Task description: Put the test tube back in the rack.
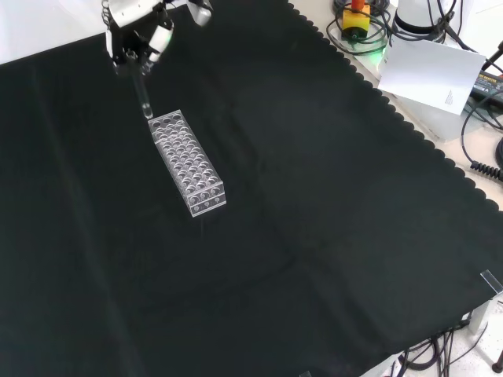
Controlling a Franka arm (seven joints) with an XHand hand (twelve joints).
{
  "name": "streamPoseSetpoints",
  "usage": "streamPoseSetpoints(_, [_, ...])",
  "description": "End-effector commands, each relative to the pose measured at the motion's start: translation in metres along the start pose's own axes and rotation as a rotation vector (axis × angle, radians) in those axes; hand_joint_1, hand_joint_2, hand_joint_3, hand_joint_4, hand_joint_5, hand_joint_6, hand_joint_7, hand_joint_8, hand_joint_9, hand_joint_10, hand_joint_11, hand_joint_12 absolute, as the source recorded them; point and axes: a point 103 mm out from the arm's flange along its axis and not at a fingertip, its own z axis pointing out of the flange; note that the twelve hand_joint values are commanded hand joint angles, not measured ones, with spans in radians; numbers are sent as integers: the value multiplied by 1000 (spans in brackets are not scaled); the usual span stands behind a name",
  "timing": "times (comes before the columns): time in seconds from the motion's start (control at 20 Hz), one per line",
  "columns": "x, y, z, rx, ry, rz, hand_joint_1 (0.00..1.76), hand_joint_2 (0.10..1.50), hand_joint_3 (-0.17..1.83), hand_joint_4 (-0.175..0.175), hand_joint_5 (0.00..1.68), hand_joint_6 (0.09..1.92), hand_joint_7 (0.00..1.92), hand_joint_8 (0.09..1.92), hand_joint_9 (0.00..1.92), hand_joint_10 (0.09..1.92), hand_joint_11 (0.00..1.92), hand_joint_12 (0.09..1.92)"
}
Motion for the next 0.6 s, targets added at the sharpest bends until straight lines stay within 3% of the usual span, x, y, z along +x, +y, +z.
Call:
streamPoseSetpoints(0.05, [22,-2,14,21,20,-39,1233,1044,-175,-175,1388,317,1674,604,1681,378,1368,785])
streamPoseSetpoints(0.6, [17,-1,46,76,37,-35,1233,1044,-175,-175,1389,316,1674,604,1682,379,1368,785])
